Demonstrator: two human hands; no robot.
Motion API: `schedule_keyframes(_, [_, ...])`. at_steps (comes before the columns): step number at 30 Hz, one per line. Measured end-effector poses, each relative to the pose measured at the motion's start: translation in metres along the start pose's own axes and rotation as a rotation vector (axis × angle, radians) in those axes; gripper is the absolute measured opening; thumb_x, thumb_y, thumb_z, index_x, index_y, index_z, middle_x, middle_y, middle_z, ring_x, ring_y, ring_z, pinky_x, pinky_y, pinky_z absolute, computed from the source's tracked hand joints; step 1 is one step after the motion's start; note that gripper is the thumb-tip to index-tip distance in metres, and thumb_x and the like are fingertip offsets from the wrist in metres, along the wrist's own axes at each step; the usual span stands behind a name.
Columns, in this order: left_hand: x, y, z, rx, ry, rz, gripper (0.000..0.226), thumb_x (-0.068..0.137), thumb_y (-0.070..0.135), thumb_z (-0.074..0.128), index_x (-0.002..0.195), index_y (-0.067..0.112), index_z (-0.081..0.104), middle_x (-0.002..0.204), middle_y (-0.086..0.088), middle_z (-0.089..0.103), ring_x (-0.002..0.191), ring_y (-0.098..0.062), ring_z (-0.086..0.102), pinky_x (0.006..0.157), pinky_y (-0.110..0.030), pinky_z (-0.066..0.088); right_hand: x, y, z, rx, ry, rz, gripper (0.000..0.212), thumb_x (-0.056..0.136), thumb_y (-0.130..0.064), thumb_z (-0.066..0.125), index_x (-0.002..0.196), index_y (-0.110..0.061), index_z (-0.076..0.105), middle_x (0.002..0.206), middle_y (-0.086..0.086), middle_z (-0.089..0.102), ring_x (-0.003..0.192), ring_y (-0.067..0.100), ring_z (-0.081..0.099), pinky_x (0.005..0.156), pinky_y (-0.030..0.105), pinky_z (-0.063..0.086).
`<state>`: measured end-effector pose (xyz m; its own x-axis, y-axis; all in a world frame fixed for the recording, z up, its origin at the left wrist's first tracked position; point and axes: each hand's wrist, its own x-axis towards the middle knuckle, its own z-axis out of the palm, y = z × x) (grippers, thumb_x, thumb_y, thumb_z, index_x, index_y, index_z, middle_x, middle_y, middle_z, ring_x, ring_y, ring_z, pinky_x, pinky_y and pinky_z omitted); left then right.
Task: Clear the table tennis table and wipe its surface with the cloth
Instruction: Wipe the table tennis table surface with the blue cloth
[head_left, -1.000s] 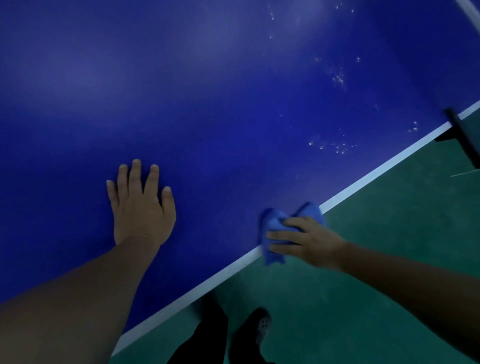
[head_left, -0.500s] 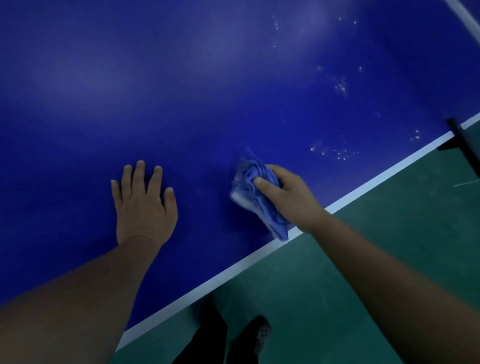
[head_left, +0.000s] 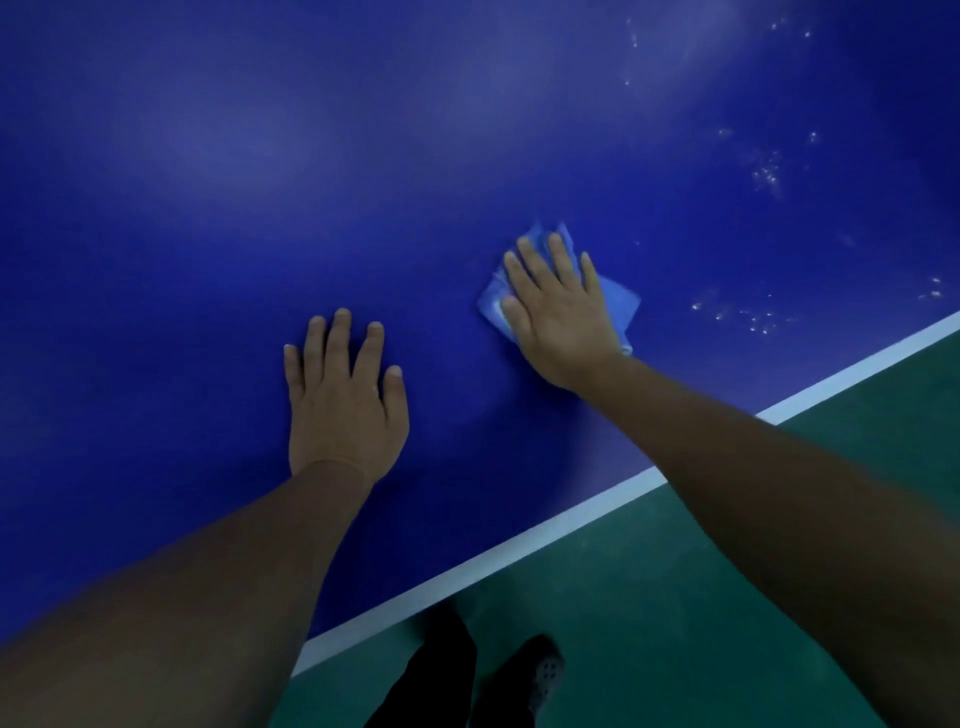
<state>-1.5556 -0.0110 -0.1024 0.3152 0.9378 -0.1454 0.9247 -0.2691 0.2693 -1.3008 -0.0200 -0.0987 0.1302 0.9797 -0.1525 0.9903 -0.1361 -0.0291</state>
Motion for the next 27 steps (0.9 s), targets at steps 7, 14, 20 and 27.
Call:
schedule_keyframes(7, [0.0,-0.008,0.002,-0.08,0.024,0.029,0.063,0.099,0.044,0.014,0.154,0.017,0.032,0.165,-0.007,0.016,0.153,-0.024,0.0,0.123,-0.048,-0.006,-0.101,-0.06,0.018,-0.105,-0.059,-0.582,0.058,0.103,-0.046,0.022,0.154,-0.021,0.034,0.162,0.001,0.028,0.151,0.03,0.016,0.119,0.051,0.01])
schedule_keyframes(14, [0.0,-0.005,0.0,-0.063,0.016,0.029,0.065,0.098,0.045,0.015,0.154,0.018,0.031,0.165,-0.008,0.015,0.153,-0.025,0.0,0.123,-0.05,-0.005,-0.071,0.02,0.014,-0.139,0.028,-0.236,0.055,0.106,-0.044,0.016,0.15,-0.022,0.042,0.159,0.001,0.036,0.149,0.033,0.022,0.114,0.06,0.022])
schedule_keyframes(20, [-0.001,-0.008,-0.001,-0.097,0.022,0.035,0.067,0.097,0.047,0.011,0.154,0.018,0.032,0.165,-0.007,0.015,0.153,-0.024,0.0,0.123,-0.048,-0.006,-0.113,-0.101,0.025,-0.028,0.052,-0.374,0.055,0.101,-0.044,0.029,0.152,-0.025,0.039,0.161,0.001,0.032,0.151,0.032,0.017,0.118,0.061,0.016])
schedule_keyframes(27, [-0.001,-0.003,0.0,-0.043,0.025,0.031,0.065,0.098,0.047,0.015,0.154,0.017,0.03,0.164,-0.01,0.016,0.153,-0.027,0.002,0.123,-0.051,-0.004,-0.121,0.031,0.028,-0.097,0.05,-0.098,0.054,0.102,-0.044,0.021,0.152,-0.025,0.031,0.16,0.003,0.034,0.149,0.036,0.021,0.111,0.061,0.029])
